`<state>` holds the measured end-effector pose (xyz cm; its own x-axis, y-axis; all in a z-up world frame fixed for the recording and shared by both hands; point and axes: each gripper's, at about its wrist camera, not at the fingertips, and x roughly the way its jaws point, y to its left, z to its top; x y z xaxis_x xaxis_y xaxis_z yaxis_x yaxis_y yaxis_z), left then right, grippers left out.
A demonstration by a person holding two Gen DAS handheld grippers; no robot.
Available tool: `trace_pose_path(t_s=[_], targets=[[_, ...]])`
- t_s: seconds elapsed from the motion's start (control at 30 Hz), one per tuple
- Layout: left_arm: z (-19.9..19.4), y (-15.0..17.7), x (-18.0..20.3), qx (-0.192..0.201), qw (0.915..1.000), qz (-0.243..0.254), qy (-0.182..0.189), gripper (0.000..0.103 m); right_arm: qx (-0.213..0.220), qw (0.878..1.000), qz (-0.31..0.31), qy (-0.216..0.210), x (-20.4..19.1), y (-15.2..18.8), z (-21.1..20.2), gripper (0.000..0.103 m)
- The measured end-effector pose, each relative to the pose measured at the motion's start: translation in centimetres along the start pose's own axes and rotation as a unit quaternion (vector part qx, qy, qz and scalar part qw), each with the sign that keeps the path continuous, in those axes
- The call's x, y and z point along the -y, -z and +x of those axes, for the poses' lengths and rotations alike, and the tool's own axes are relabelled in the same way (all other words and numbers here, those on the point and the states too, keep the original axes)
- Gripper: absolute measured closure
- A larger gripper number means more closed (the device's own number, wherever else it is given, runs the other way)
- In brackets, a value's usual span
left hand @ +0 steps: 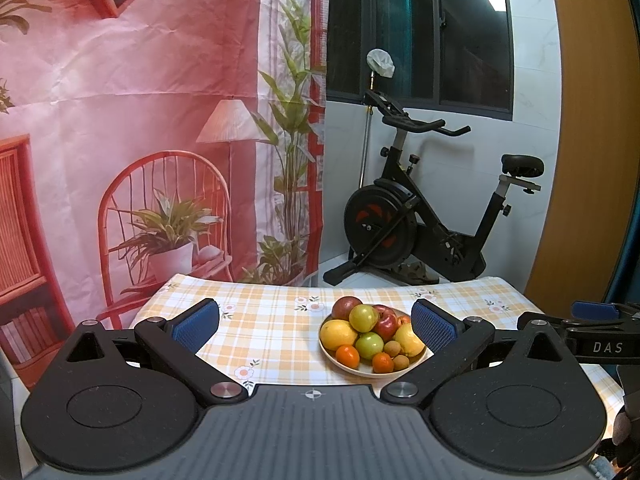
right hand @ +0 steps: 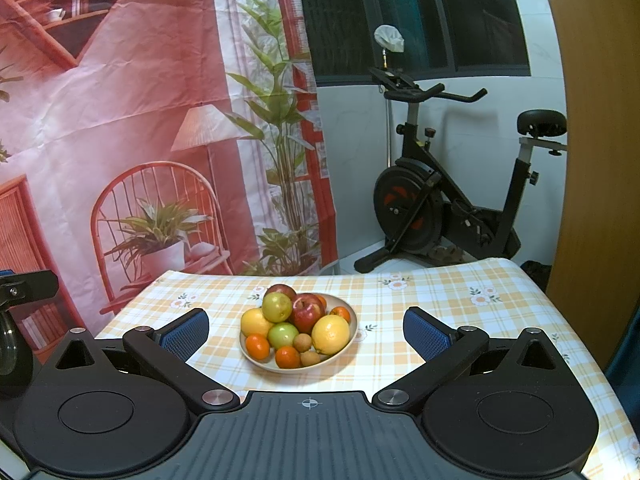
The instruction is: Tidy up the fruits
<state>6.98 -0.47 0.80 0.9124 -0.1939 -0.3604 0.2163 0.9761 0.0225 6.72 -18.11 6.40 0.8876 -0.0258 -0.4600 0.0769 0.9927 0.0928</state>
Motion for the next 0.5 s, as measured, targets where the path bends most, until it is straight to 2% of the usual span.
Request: trace_pose_path(t_s=[0.5], targets=[[-0.11,0.11,0.10,-0.002,1.0000,-0.002,0.000,0.000,0.000,1.000,0.002,0.001,0.06,-0.12,0.01,0.000]])
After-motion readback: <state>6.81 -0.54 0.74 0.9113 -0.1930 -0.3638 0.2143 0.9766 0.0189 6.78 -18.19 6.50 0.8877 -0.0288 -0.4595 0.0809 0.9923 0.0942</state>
